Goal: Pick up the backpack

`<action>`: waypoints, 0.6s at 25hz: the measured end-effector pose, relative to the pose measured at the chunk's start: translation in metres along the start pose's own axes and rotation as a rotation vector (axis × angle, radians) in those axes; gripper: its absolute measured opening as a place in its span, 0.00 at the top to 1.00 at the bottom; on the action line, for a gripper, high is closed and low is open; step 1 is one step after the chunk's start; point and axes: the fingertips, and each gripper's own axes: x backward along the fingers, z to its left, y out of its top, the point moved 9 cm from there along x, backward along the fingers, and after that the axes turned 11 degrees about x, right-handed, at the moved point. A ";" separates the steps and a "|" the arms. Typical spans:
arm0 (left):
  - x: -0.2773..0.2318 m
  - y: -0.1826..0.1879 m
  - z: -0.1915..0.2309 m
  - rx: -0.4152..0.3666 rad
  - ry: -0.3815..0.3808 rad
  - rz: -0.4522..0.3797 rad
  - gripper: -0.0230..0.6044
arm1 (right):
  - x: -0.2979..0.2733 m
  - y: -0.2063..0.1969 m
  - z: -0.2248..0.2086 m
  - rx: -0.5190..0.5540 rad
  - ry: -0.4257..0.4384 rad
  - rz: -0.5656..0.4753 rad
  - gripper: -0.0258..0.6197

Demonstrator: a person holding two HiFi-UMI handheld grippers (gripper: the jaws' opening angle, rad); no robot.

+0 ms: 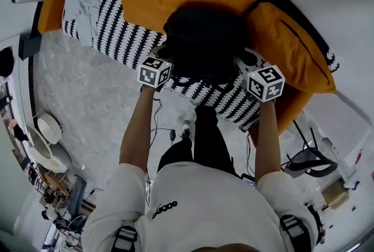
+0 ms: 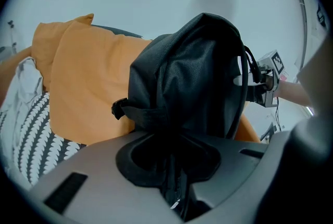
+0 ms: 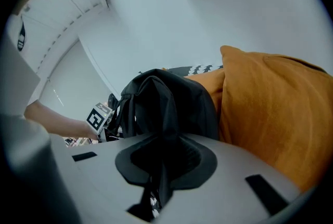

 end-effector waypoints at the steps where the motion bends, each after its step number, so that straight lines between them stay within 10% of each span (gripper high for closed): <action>1: 0.002 -0.002 -0.002 0.002 0.000 -0.002 0.86 | 0.002 -0.001 0.002 -0.009 -0.002 -0.003 0.86; 15: 0.094 -0.058 -0.072 0.023 0.001 -0.112 0.89 | 0.099 -0.009 0.114 0.124 -0.103 0.016 0.87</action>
